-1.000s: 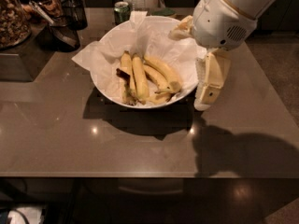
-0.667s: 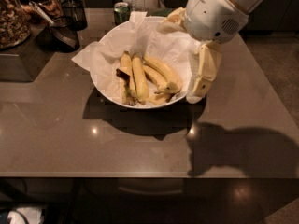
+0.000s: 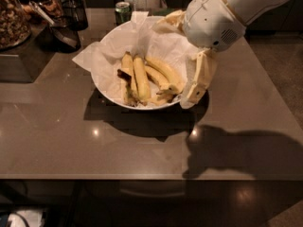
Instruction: Pick banana from white bowl
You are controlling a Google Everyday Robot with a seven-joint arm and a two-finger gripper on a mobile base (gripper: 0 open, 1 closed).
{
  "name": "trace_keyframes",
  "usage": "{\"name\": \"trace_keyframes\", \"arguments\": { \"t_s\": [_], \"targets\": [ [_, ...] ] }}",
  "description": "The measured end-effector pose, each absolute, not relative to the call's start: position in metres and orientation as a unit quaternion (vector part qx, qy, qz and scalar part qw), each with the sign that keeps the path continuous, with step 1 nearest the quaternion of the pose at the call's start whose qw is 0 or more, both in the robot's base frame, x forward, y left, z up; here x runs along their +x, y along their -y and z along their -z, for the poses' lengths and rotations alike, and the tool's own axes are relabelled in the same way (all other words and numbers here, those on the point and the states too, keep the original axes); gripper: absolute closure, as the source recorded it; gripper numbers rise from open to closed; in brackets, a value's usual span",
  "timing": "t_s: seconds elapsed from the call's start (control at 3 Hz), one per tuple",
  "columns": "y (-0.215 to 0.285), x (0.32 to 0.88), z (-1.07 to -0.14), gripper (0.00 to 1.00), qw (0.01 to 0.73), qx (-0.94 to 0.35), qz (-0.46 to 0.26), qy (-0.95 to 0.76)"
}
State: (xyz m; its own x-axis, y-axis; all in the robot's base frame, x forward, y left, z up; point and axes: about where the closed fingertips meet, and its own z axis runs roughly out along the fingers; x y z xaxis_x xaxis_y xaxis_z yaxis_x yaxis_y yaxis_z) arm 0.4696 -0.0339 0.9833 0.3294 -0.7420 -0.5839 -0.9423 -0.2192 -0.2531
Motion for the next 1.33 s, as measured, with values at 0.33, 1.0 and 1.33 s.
{"name": "trace_keyframes", "arguments": {
  "t_s": [0.33, 1.0, 1.33],
  "targets": [
    [0.002, 0.480, -0.991, 0.00, 0.373, -0.744, -0.210, -0.513],
    [-0.027, 0.501, -1.003, 0.00, 0.437, -0.725, -0.242, -0.475],
    [-0.027, 0.500, -0.998, 0.00, 0.437, -0.720, -0.247, -0.479]
  ]
}}
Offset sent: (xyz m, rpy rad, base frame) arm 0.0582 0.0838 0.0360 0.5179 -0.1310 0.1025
